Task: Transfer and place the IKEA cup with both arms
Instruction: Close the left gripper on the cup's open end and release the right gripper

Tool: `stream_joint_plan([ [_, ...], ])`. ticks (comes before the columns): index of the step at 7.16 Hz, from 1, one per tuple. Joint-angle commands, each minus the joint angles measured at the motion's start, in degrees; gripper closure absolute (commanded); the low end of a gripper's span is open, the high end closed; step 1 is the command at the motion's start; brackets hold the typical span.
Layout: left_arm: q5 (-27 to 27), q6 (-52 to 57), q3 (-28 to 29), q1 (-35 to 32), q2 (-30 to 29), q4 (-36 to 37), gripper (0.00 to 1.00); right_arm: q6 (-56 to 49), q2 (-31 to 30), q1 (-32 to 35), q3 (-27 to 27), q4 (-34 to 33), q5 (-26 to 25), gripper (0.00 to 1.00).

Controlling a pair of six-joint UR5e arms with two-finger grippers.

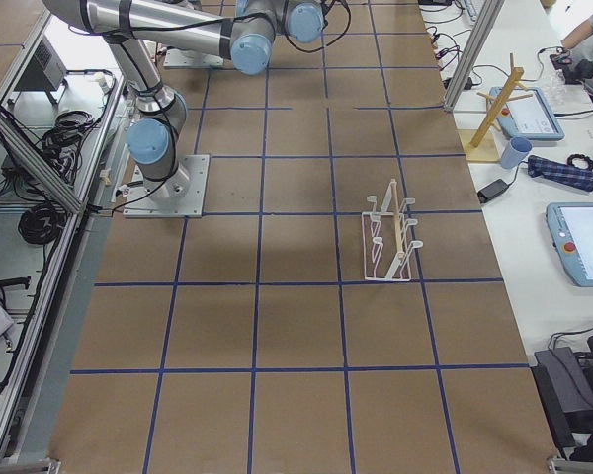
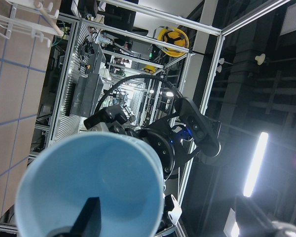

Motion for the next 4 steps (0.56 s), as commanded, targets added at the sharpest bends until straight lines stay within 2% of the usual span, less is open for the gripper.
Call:
stream_joint_plan([
  [1,-0.03,-0.20,-0.24,-0.48,-0.02,0.62,0.63,0.15,-0.03,-0.07,0.00,0.00,-0.12,0.00],
  [2,-0.03,-0.81,-0.15,-0.48,0.07,0.62,0.70,0.24,-0.03,-0.07,0.00,-0.09,-0.03,0.00],
  [4,0.32,-3.53,0.20,-0.39,0.59,0.62,0.89,0.77,-0.03,-0.16,-0.08,0.35,-0.29,0.00],
])
